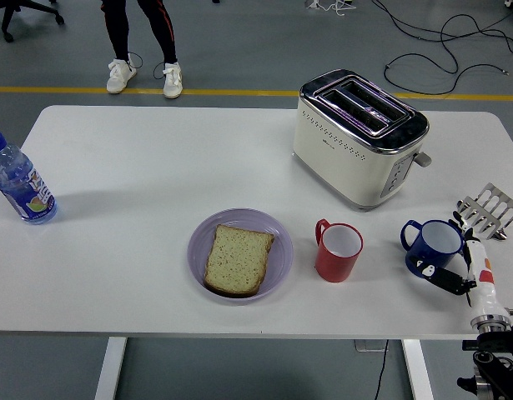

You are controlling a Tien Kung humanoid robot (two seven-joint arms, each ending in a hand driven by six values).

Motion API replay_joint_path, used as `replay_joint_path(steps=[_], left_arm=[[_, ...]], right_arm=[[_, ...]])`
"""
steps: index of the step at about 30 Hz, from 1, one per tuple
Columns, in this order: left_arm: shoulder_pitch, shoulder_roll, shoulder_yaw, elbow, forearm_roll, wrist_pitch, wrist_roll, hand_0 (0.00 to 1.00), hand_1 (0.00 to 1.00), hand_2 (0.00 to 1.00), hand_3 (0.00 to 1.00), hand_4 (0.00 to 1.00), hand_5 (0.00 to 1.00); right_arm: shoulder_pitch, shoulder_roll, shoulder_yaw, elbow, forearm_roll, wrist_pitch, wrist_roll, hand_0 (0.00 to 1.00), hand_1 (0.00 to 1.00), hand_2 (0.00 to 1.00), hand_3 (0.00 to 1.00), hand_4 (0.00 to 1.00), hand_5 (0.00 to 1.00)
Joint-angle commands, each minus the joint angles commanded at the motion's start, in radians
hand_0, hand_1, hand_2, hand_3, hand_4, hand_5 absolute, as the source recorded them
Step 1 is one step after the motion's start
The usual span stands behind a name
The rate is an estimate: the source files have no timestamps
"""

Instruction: Pick up the cup,pour liquid into bread,place the cup on the desk

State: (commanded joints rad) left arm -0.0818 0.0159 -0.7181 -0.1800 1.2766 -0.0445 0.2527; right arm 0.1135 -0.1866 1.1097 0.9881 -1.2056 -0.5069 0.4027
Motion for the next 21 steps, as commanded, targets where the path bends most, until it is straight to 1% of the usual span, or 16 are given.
replay_joint_path(steps=[5,8,9,13,15,16,19,20,21], left_arm=[[0.001,0.002,-0.004,0.0,0.008,-0.001,0.001,0.654,0.69,0.708,0.595,0.306,0.889],[-0.001,0.003,0.005,0.0,0.004,-0.002,0.0,0.654,0.69,0.708,0.595,0.306,0.889],[0.0,0.003,0.007,0.0,0.002,-0.002,0.0,0.654,0.69,0.708,0.595,0.308,0.89],[0.0,0.003,-0.001,0.0,0.019,-0.004,0.001,0.654,0.69,0.708,0.595,0.308,0.89],[-0.001,0.002,-0.004,0.0,0.018,-0.005,0.001,0.654,0.689,0.708,0.595,0.308,0.891],[-0.001,0.002,-0.004,0.0,0.018,-0.005,0.001,0.654,0.689,0.708,0.595,0.308,0.891],[-0.005,0.002,-0.006,0.0,0.017,-0.003,0.0,0.654,0.689,0.708,0.595,0.308,0.891],[-0.005,0.002,-0.006,0.0,0.017,-0.003,0.0,0.654,0.689,0.708,0.595,0.308,0.891],[-0.006,0.003,-0.005,0.0,0.015,-0.002,0.0,0.654,0.689,0.708,0.595,0.308,0.887]], right_arm=[[-0.014,0.002,0.019,0.03,-0.009,-0.002,0.0,0.876,0.779,0.952,0.998,0.993,0.002],[-0.025,0.005,0.041,0.077,-0.011,-0.01,0.009,0.876,0.779,0.952,0.998,0.993,0.002],[-0.026,0.006,0.045,0.087,-0.014,-0.012,0.011,0.899,0.797,0.955,0.998,0.998,0.002],[-0.033,-0.006,0.052,0.146,-0.026,-0.009,0.004,0.899,0.797,0.955,0.998,0.998,0.002],[-0.044,-0.012,0.059,0.191,-0.044,-0.015,-0.001,0.913,0.816,0.961,0.998,0.998,0.007],[-0.045,-0.012,0.06,0.196,-0.045,-0.016,-0.002,0.913,0.816,0.961,0.998,0.998,0.007],[-0.059,-0.016,0.076,0.256,-0.065,-0.029,-0.008,0.913,0.816,0.961,0.998,0.998,0.007],[-0.06,-0.017,0.077,0.262,-0.067,-0.03,-0.008,0.913,0.816,0.961,0.998,0.998,0.007],[-0.068,-0.019,0.082,0.287,-0.076,-0.036,-0.009,0.916,0.814,0.958,0.998,0.998,0.027]])
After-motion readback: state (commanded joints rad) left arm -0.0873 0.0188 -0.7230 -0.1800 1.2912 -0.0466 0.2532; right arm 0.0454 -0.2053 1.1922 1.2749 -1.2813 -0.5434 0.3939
